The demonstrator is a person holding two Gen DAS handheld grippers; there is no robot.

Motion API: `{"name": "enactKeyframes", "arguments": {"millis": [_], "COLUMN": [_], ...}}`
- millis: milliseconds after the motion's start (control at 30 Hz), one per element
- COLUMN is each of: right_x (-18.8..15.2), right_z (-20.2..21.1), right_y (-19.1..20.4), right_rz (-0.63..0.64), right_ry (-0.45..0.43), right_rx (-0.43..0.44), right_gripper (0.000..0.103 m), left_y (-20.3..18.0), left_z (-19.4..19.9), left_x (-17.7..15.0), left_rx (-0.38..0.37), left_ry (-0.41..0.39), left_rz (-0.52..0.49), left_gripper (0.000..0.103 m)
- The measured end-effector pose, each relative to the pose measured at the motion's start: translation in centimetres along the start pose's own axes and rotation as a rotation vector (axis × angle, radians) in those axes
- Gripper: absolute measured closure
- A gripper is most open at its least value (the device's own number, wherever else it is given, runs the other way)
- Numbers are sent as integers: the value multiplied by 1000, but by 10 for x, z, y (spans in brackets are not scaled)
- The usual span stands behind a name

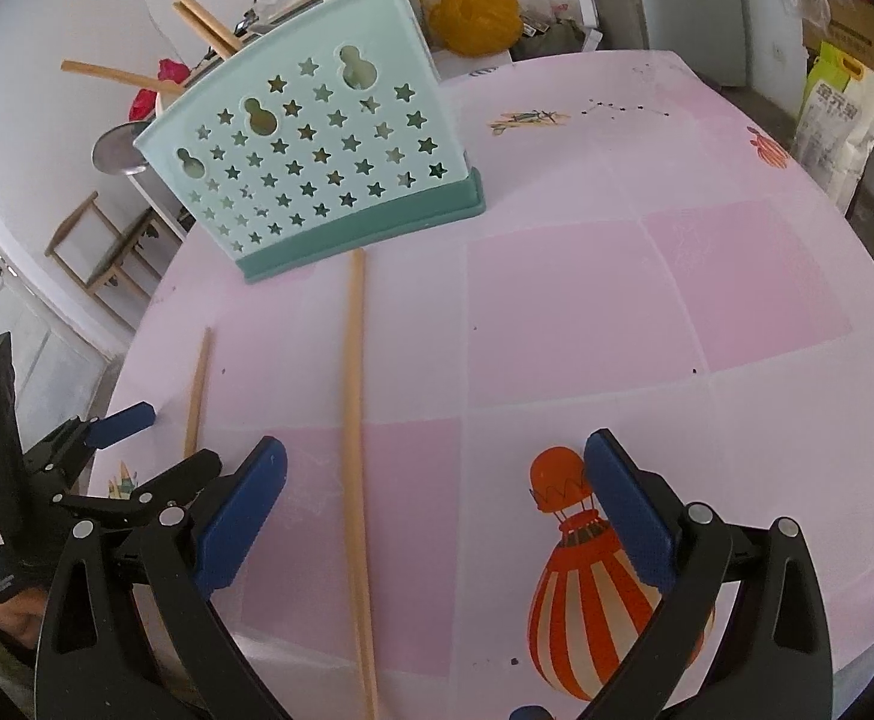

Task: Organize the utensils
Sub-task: 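Position both open grippers around the last two chopsticks on the table, then close the right gripper on one chopstick while the left gripper closes on another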

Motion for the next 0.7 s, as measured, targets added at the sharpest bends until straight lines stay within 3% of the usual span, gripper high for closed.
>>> {"name": "enactKeyframes", "arguments": {"millis": [67, 133, 200, 433, 567, 700], "right_x": [-1, -1, -1, -1, 0, 0], "right_z": [0, -1, -1, 0, -1, -1], "right_y": [1, 1, 1, 0, -1, 1], "right_rz": [3, 12, 15, 10, 17, 32], "right_ry": [1, 3, 5, 8, 10, 22], "right_rx": [-5, -10, -10, 9, 5, -1], "right_gripper": [6, 6, 6, 6, 6, 6], "left_y": [7, 15, 20, 7, -5, -9], "left_z": [4, 8, 7, -2, -4, -2], "left_x": [3, 8, 12, 19, 19, 17], "left_rx": [-33, -82, -91, -79, -7, -14], "left_ry": [-20, -35, -33, 5, 8, 14], "left_rz": [52, 117, 141, 41, -56, -60], "left_gripper": [11, 28, 35, 73, 85, 94]}}
Point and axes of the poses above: each gripper's, at about its wrist camera, not at the fingertips, and z roughly against the way its jaws point, y to its left, x to its top, the point moved 8 cm from there along -z, roughly the way its jaws point, and after that the axes turned 3 degrees about -z, right-handed, at the moved point
